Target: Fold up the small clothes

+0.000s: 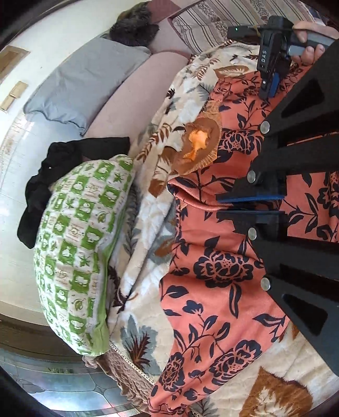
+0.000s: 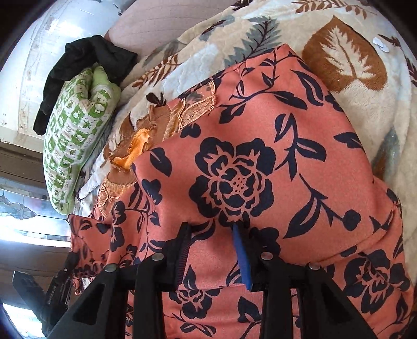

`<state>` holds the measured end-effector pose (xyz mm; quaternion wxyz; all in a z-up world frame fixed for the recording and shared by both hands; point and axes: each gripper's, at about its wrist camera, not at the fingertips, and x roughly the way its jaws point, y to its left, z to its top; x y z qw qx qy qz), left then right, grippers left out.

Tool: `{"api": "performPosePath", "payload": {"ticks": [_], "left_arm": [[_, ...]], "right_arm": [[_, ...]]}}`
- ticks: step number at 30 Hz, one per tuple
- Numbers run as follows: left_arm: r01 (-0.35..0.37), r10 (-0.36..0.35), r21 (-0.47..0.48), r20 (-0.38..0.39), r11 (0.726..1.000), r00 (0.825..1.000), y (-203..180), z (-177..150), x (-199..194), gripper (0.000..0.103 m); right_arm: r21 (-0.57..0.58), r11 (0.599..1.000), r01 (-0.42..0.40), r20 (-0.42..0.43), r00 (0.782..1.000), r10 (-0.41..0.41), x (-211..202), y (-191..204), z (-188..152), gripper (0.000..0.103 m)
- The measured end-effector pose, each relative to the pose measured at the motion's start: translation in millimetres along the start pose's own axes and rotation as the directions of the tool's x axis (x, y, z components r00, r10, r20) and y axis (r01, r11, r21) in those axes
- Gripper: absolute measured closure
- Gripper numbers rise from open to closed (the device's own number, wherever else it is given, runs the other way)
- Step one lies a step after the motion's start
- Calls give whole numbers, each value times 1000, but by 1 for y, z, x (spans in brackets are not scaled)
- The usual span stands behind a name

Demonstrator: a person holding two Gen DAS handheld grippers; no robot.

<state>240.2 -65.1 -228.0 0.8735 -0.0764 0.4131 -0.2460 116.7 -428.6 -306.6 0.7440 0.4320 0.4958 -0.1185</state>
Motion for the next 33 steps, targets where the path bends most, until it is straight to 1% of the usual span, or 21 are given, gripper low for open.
{"api": "performPosePath", "payload": {"ticks": [3,5,8,9,10,11,12,13,15,17,20,21,22,23,24,25,26,27,29,31,33], "left_arm": [[35,-35,-15,-20,999,999,7,2,-6,98],[15,-18,-45,-70,999,997,16,-1,-1,98],[-74,61,-68,-168,995,984,31,-11,11,98],[-121,106,-66,-191,991,976,37,-15,15,102],[-182,168,-49,-203,982,965,42,-19,16,102],[-235,224,-32,-207,971,953,47,-20,17,102],[-264,253,-29,-206,964,945,52,-22,15,102],[-271,256,-47,-203,962,945,59,-22,12,102],[-242,221,-104,-177,965,959,71,-19,3,102],[-267,246,-159,-139,951,959,82,-15,-6,102],[-380,361,-229,-121,896,925,106,-12,-14,100],[-403,383,-257,-123,879,915,115,-11,-17,92],[-416,395,-292,-132,861,909,126,-11,-20,72],[-419,398,-331,-133,846,908,138,-11,-25,61],[-420,404,-365,-125,830,906,148,-11,-31,46],[-426,417,-397,-114,813,902,158,-11,-38,44],[-429,428,-426,-103,797,898,169,-11,-46,43],[-423,433,-454,-90,784,897,180,-11,-53,41],[-401,433,-522,-67,753,899,203,-13,-63,32],[-358,409,-609,-60,708,910,228,-16,-69,30],[-281,361,-696,-34,661,932,254,-22,-75,30]], "right_arm": [[-5,1000,7,4,1000,-7,-1,1,-1,65],[-11,1000,15,7,1000,-15,-1,3,-1,65],[-13,1000,18,10,1000,-18,2,6,0,65],[-14,1000,17,10,1000,-17,2,6,1,65],[-15,1000,17,9,1000,-16,3,6,2,65],[-14,1000,17,7,1000,-17,3,6,2,65],[-14,1000,20,6,1000,-20,3,7,3,65],[-19,999,30,10,1000,-29,1,9,3,65],[-55,998,26,53,998,-23,-5,19,0,64],[-139,990,-4,100,995,18,-12,39,-8,64],[-273,960,-55,103,991,86,-10,69,-25,64],[-307,950,-53,76,994,81,-1,76,-32,64],[-335,942,-29,35,998,43,12,81,-38,64],[-360,933,16,-27,999,-28,31,83,-44,63],[-389,920,48,-25,998,-63,41,84,-49,64],[-415,908,62,29,998,-55,36,89,-52,64],[-428,901,79,30,997,-73,33,95,-54,64],[-428,900,78,6,996,-84,33,98,-54,63],[-403,915,19,-32,999,-35,33,96,-52,44],[-379,926,-7,-42,999,-10,35,91,-51,44],[-405,914,5,-38,999,-22,37,95,-54,43]]}}
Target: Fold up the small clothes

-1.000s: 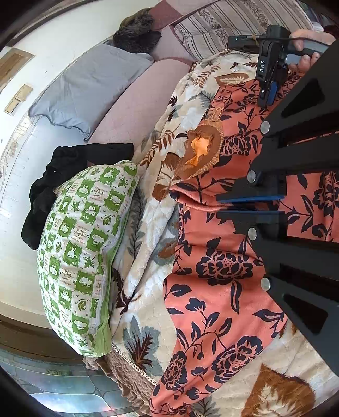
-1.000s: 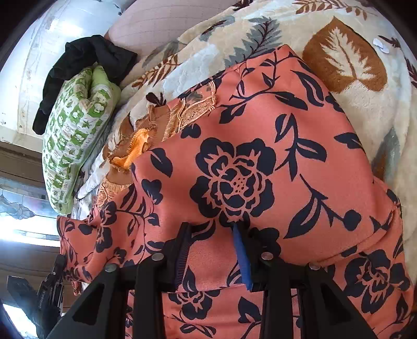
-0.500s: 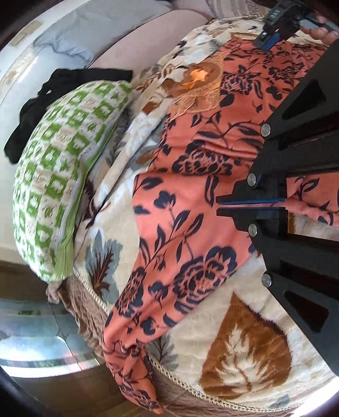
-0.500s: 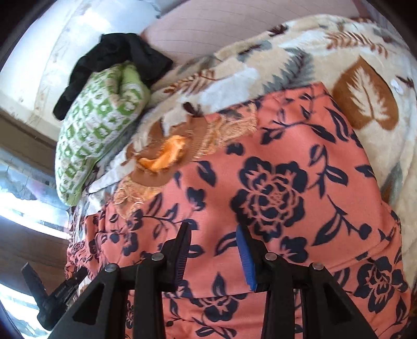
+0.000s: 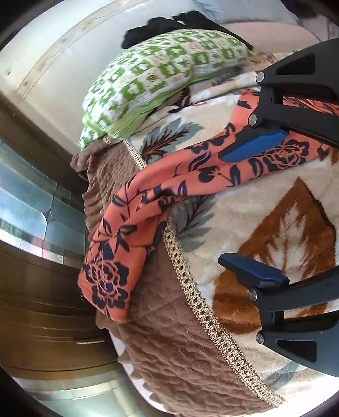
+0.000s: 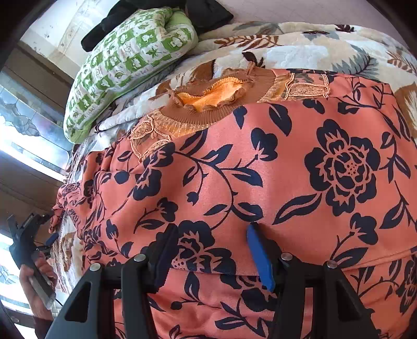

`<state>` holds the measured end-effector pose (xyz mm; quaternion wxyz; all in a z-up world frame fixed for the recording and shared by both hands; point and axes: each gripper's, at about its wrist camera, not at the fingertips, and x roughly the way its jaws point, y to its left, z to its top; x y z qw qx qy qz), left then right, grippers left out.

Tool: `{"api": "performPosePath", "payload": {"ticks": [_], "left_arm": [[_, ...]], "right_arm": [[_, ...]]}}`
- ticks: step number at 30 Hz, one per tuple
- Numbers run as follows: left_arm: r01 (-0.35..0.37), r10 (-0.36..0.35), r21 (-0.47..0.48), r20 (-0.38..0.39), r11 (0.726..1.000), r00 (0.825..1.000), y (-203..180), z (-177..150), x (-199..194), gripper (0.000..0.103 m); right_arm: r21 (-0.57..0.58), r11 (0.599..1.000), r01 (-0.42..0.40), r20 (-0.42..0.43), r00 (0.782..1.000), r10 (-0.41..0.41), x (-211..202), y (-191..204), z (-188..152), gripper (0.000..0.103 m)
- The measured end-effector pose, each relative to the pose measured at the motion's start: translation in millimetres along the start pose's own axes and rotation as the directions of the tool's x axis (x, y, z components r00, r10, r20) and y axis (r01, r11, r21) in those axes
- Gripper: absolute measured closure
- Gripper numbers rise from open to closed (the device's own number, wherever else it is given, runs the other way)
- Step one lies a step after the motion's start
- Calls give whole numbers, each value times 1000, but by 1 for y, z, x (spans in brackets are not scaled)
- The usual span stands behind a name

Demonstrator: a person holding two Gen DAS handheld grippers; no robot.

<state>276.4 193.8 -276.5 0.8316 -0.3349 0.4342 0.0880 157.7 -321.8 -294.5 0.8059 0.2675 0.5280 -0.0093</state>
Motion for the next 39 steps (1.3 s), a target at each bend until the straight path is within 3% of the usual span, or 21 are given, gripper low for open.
{"api": "performPosePath", "payload": {"ticks": [5,10,15,21,23,24,25,26,27,30,33,36,39], "left_arm": [[87,-95,-196,-29,977,995,35,21,15,30],[154,-167,-231,-39,961,985,34,37,32,29],[254,-269,-336,2,907,963,45,57,40,28],[278,-299,-399,11,874,954,61,66,52,28],[307,-310,-404,59,862,949,66,67,48,31],[314,-309,-399,77,862,948,66,69,48,40],[317,-310,-392,83,863,947,66,71,50,59],[316,-309,-384,81,868,948,66,72,54,71],[305,-300,-375,73,875,951,66,74,58,92],[290,-279,-356,84,889,957,68,75,63,95],[293,-266,-287,130,912,955,58,76,42,96],[295,-275,-102,178,950,945,10,78,7,97],[305,-325,128,197,944,925,-53,61,-35,97]], "right_arm": [[-117,990,78,19,997,-77,7,17,-9,36],[-139,985,101,31,995,-98,8,22,-11,36],[-110,992,68,27,998,-65,6,16,-8,35],[-113,991,78,34,997,-75,7,18,-8,34],[-113,990,80,36,996,-76,7,18,-8,34],[-111,991,77,37,997,-73,7,18,-9,34],[-108,991,73,38,997,-69,7,18,-9,34],[-105,992,67,37,997,-64,7,18,-8,34],[-102,993,61,36,998,-57,8,17,-8,34],[-87,995,42,35,999,-39,7,14,-7,34],[-73,997,30,33,999,-27,5,11,-7,36],[-29,1000,0,24,1000,1,1,4,-3,39],[21,999,-39,20,999,38,-5,-5,0,43]]}}
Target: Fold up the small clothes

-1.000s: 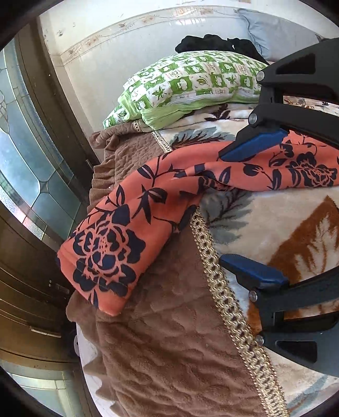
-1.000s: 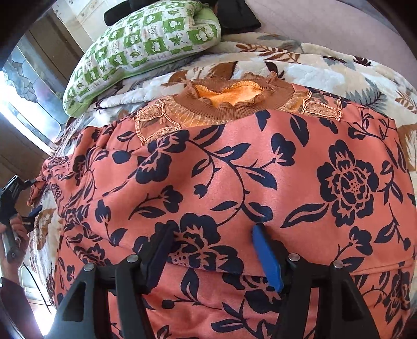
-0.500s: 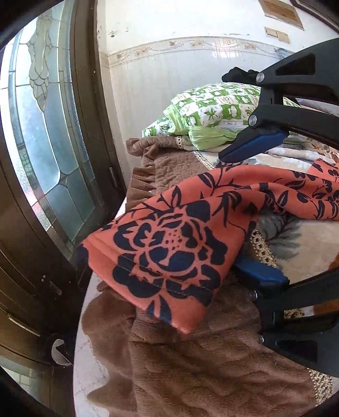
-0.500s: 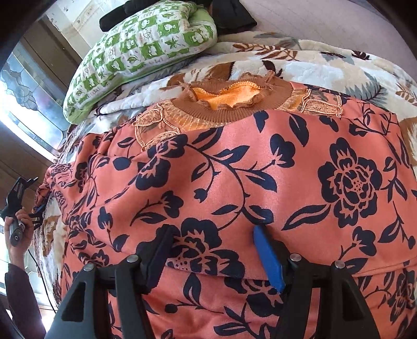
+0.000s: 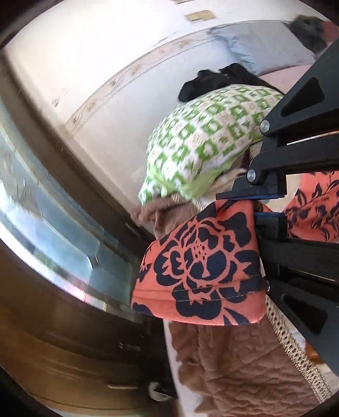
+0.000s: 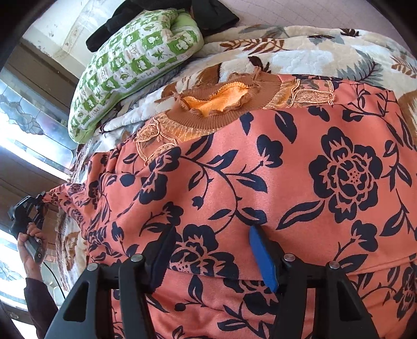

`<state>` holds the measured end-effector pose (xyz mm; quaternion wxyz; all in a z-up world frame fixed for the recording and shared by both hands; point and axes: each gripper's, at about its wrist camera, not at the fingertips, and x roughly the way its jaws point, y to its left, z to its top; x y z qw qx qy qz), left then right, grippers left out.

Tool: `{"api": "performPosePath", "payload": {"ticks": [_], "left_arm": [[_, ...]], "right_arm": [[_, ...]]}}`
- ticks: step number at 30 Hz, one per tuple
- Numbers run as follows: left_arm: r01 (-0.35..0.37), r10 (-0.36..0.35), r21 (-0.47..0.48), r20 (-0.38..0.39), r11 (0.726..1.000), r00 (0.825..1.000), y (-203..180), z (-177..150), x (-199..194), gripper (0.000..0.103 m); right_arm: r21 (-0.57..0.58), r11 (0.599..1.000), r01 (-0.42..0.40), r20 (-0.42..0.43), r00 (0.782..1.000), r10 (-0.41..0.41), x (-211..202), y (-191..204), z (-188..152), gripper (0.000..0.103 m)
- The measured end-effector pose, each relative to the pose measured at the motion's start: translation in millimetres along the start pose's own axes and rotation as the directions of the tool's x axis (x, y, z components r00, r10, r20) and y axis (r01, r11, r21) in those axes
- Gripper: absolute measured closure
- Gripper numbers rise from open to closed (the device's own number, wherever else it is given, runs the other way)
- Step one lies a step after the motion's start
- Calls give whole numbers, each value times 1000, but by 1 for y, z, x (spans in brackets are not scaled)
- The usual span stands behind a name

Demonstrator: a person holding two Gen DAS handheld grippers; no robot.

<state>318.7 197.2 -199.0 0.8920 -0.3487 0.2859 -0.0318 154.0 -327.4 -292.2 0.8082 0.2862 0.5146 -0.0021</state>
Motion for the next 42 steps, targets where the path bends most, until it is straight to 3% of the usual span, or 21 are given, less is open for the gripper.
{"api": "performPosePath", "payload": {"ticks": [2,4,6,8,10,11,13,14,15,16,17,18,19,21,24,26,28,31,34,37,42], "left_arm": [[53,-52,142,-10,988,999,-52,-15,-12,97],[124,-115,257,-50,958,992,-101,-39,-21,97],[210,-175,339,-130,917,976,-146,-71,-27,97],[300,-222,421,-226,856,949,-192,-113,-33,97],[395,-246,497,-340,773,908,-236,-165,-36,97],[457,-264,518,-404,723,876,-255,-192,-39,96],[583,-266,518,-561,626,784,-287,-243,-39,89],[629,-228,513,-640,584,734,-300,-266,-36,84],[651,-198,514,-679,558,707,-308,-281,-36,80],[657,-194,524,-683,542,705,-310,-287,-41,79],[656,-209,535,-668,533,714,-309,-284,-46,77],[646,-226,542,-645,538,730,-306,-275,-50,61],[627,-249,538,-613,563,750,-299,-259,-52,42],[577,-297,505,-530,642,794,-281,-227,-53,29],[462,-245,480,-448,746,860,-255,-196,-37,29],[333,-133,481,-402,811,906,-227,-183,-20,29],[212,-21,473,-377,855,926,-200,-174,1,29],[71,114,458,-364,886,924,-159,-166,31,30],[-38,233,453,-383,891,894,-127,-167,56,31],[-64,273,452,-416,890,868,-112,-174,69,31],[-98,362,548,-399,831,843,-114,-191,80,31]], "right_arm": [[18,1000,8,19,1000,-8,-7,-5,2,43],[31,999,23,49,998,-24,-17,-9,5,43],[46,998,32,85,996,-36,-30,-17,10,43],[72,997,36,127,991,-45,-45,-27,14,43],[113,993,37,169,984,-56,-60,-41,20,43],[135,990,35,189,980,-61,-66,-49,22,43],[179,983,40,234,969,-82,-82,-66,28,43],[201,978,50,258,961,-102,-89,-73,29,43],[227,972,57,279,953,-121,-97,-82,30,42],[254,966,47,301,945,-125,-104,-91,30,42],[277,961,15,320,941,-107,-110,-101,31,37],[299,954,-21,334,939,-84,-115,-109,31,35],[322,945,-56,346,936,-63,-120,-117,31,33],[342,932,-118,367,930,-17,-124,-123,32,31],[323,942,-94,336,941,-22,-120,-115,36,30],[304,953,-16,268,961,-69,-109,-108,39,30],[300,953,41,214,971,-109,-98,-107,36,30],[323,944,75,171,976,-136,-89,-120,34,30],[331,940,81,162,977,-141,-80,-131,35,35],[316,943,100,129,981,-147,-64,-135,36,52],[181,959,218,97,967,-238,-44,-110,37,90]]}}
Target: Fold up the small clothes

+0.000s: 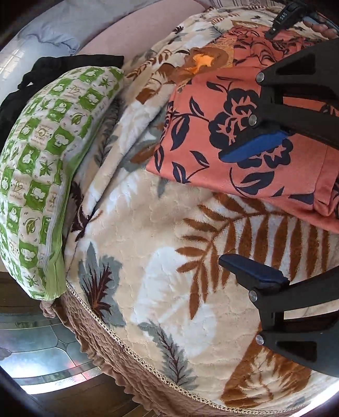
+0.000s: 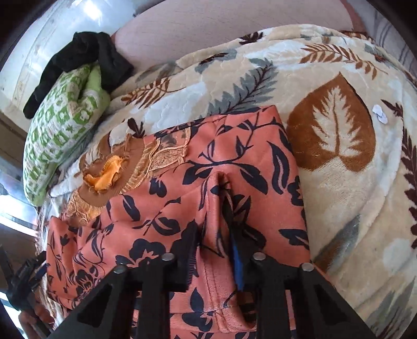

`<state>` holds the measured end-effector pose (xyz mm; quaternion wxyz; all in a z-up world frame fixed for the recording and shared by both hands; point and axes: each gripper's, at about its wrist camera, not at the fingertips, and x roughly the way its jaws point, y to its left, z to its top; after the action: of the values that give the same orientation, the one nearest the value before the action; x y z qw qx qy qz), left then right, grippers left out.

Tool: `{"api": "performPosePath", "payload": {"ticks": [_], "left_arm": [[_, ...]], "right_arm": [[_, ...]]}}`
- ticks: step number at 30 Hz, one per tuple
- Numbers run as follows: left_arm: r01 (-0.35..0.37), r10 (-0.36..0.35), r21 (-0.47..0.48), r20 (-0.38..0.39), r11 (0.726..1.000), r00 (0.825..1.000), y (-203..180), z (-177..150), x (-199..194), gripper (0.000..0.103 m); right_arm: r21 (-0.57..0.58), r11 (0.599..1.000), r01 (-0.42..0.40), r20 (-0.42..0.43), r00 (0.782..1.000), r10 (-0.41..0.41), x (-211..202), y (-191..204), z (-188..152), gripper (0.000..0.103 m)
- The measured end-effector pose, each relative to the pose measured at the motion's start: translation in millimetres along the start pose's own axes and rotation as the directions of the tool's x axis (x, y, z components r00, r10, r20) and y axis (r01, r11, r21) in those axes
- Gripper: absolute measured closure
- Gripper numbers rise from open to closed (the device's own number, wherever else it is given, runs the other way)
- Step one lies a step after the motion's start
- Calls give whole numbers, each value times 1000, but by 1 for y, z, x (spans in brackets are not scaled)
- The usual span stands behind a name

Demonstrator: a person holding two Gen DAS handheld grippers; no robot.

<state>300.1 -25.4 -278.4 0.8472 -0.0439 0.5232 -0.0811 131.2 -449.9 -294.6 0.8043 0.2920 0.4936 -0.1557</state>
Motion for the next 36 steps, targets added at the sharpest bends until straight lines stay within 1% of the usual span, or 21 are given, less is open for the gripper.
{"api": "performPosePath", "payload": {"ticks": [2,5,7,9,10,11,13,14,17,18,20,21,23,25,27,28,29,31,32,34,36], "left_arm": [[-5,6,16,-9,1000,1000,-5,-1,4,31],[1,-1,25,-4,1000,1000,-13,-2,3,31],[-12,11,46,8,999,1000,-20,-3,1,31],[-25,24,85,14,996,1000,-29,-6,2,31],[-35,33,104,16,994,999,-33,-8,4,30],[-53,52,123,18,991,999,-37,-11,6,30],[-87,86,161,15,983,996,-42,-14,10,30],[-93,92,166,16,982,996,-42,-14,10,30],[-76,73,148,31,986,997,-40,-12,0,30],[-64,59,149,42,987,997,-42,-12,-4,30],[-30,19,169,67,985,998,-50,-13,-12,30],[-6,-8,187,76,982,997,-55,-15,-16,30],[44,-66,232,89,972,994,-68,-19,-22,30],[65,-89,280,74,958,993,-82,-25,-20,29],[34,-44,339,21,940,999,-94,-33,-4,29],[4,1,366,-13,931,1000,-97,-38,8,29],[-27,38,387,-21,922,999,-98,-42,16,28],[-45,45,397,10,917,999,-100,-42,11,25],[-27,26,390,6,920,1000,-101,-40,7,25],[57,-67,359,16,932,998,-100,-38,-4,25],[121,-129,346,0,931,992,-105,-39,-9,25]], "right_arm": [[-68,997,34,49,998,-31,-9,16,-3,93],[-128,987,96,214,974,-67,-40,33,-1,94],[-113,984,137,288,953,-99,-55,32,3,94],[-64,981,185,319,935,-155,-58,22,9,94],[-37,979,202,305,935,-181,-53,13,12,94],[-22,980,197,259,948,-184,-43,4,15,91],[7,988,152,61,986,-153,-9,-14,18,89],[48,991,126,-3,992,-126,2,-23,16,87],[113,990,79,42,996,-84,-19,-31,23,82],[115,991,61,92,993,-71,-32,-31,25,80],[118,993,-1,210,978,-24,-56,-30,25,69],[102,994,-42,229,973,18,-61,-27,24,69],[55,992,-117,181,978,106,-57,-16,25,69],[27,990,-138,116,984,134,-43,-4,23,69],[2,998,-69,-6,998,69,-16,4,18,69],[-2,1000,-20,-84,996,19,2,3,11,70],[-2,1000,1,-116,993,-1,13,1,8,70],[-23,1000,4,-74,997,-6,5,6,8,69],[-34,999,-19,-64,998,17,-2,11,10,69],[-56,992,-114,-26,993,113,-14,22,9,69],[-92,981,-170,-31,985,168,-17,38,4,69]]}}
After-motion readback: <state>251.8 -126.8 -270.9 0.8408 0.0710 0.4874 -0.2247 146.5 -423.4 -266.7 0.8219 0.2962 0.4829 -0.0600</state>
